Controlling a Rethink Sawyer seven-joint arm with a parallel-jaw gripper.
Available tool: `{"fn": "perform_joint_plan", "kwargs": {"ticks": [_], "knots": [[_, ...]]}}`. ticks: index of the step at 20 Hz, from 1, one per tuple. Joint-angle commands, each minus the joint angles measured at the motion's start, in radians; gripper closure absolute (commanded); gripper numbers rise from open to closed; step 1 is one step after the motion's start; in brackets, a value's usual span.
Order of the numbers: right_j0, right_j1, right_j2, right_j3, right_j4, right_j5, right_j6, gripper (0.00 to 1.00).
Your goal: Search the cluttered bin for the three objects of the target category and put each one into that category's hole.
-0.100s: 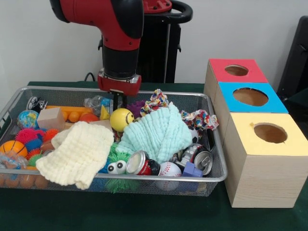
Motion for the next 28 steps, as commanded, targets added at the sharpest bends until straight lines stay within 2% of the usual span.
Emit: {"fn": "perform_joint_plan", "kwargs": {"ticks": [1, 6, 12, 24, 28], "knots": [[0.031, -0.037, 0.042, -0.07, -0.01, 0.108, 0.046, 0.0], [0.012, -0.029, 0.07, -0.081, -0.011, 0.126, 0.03, 0.0], [0.031, -0.042, 0.063, -0.082, 0.001, 0.144, 0.044, 0.0], [0.16, -0.163, 0.0, -0.024, 0.082, 0.265, 0.149, 0.0], [0.15, -0.19, 0.017, -0.049, 0.076, 0.304, 0.103, 0.0]]}}
